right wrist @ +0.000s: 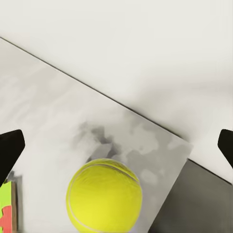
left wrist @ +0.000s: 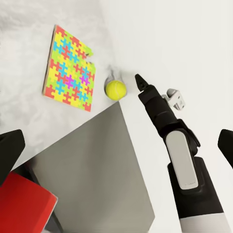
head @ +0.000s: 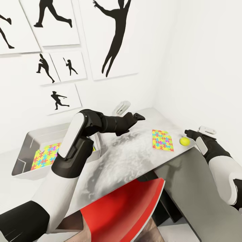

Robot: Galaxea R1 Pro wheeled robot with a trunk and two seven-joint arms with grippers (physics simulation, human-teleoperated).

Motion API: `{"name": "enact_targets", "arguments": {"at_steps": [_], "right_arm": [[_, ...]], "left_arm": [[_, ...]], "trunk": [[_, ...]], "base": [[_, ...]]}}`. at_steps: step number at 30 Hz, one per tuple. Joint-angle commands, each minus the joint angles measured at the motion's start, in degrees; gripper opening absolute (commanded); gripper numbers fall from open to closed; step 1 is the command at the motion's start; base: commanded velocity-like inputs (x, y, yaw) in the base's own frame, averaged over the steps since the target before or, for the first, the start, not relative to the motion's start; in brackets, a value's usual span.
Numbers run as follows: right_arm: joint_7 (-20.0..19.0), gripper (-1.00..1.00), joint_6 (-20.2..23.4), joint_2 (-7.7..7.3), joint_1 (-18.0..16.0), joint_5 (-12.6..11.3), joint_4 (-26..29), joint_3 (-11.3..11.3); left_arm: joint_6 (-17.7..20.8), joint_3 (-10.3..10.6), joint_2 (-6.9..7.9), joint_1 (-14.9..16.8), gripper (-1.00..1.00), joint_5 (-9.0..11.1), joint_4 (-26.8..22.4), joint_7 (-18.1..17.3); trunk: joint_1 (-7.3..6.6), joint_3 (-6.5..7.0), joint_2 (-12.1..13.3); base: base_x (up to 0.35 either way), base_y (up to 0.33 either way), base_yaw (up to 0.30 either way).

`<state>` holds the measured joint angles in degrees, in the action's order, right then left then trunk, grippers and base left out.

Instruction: Put all the toys in the child's room - the three board games (two on the bed and one on the table), the two jigsaw puzzles on the table, and the tennis ball on the table - inside the toy box on the table in the child's room.

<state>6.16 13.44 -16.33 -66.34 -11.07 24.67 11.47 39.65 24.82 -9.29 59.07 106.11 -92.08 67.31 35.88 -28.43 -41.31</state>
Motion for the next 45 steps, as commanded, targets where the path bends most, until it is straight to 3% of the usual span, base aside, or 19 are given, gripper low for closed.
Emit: {"name": "enact_targets", "arguments": {"at_steps": [1,17,31,45], "right_arm": [[0.26,1.0,0.27,-0.01,-0.02,-0.6,0.11,-0.04],[0.11,1.0,0.36,0.07,-0.02,-0.62,0.11,-0.08],[-0.26,1.0,0.36,0.34,-0.02,-0.54,0.11,-0.64],[-0.35,1.0,0.36,0.45,-0.02,-0.42,0.11,-0.74]], "left_arm": [[0.34,0.06,-0.03,0.12,1.0,0.29,-0.03,0.46],[0.34,0.49,0.05,0.26,1.0,0.17,-0.03,0.45],[0.35,0.49,0.14,0.23,1.0,0.16,-0.03,0.36],[0.35,0.42,0.26,0.13,1.0,0.17,0.02,0.36]], "trunk": [[0.01,-0.16,-0.06],[0.01,-1.59,-0.06],[0.01,-1.74,-0.06],[3.08,-4.9,-5.68]], "base": [[0.0,0.0,0.0],[0.0,0.0,0.0],[0.0,0.0,0.0],[0.0,0.0,0.0]]}}
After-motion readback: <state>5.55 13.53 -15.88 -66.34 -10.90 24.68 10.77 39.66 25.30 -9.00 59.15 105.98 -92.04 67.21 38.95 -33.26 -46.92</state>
